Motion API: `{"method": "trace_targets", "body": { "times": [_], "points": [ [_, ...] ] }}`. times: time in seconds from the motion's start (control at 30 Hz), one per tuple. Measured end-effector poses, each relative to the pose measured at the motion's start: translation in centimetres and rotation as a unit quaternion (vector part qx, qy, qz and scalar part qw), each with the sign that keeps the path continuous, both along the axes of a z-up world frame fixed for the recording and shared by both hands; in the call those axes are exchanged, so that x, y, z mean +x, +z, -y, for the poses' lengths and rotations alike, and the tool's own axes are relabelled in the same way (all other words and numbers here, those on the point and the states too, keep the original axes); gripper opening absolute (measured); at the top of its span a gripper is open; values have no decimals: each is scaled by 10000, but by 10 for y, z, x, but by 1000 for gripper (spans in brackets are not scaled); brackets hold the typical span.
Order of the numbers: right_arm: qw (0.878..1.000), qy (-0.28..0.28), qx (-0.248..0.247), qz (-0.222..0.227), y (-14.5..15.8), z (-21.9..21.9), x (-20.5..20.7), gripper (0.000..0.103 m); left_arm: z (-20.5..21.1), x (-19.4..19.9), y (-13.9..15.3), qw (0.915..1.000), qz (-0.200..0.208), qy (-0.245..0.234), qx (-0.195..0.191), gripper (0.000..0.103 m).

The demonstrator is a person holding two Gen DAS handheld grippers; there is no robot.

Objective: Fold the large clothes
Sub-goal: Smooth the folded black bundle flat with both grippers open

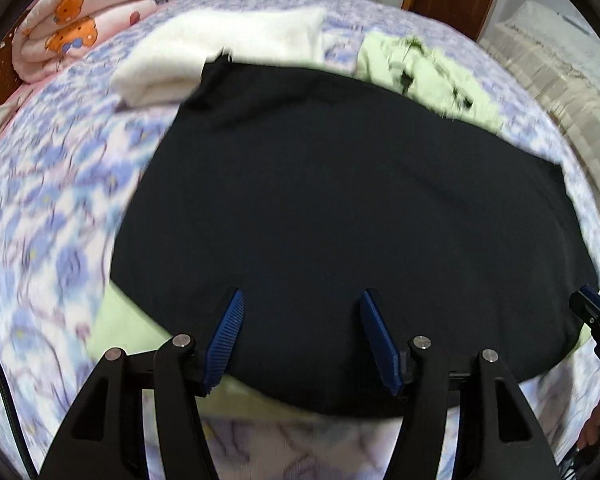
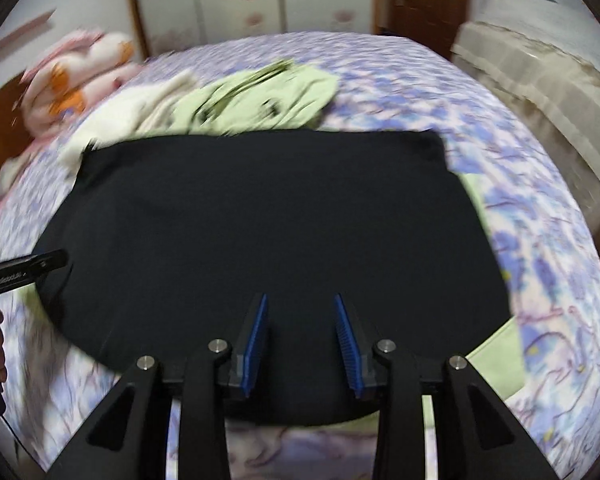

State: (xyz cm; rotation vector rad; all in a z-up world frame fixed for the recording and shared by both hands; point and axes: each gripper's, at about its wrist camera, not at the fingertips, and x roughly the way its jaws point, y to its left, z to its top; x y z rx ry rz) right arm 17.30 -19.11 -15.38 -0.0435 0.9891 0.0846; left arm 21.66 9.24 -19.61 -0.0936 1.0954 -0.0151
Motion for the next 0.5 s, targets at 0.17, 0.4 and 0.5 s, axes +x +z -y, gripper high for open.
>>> {"method": "trace_targets", "body": {
  "times": [0.17,0.4,0.5],
  "points": [
    [9985,-392,-224,-308,-24,27,-3,35,-10,-20,-8,9995,92,112,275,59],
    [9913,-1183,-285,-497,-28,100,-13,35,-36,-30,-9,9983,19,396,437,69],
    [9905,-1239,-106,-588,-31,106,-18,35,-43,-33,-11,9985,-1,445,332,69]
  ]
}}
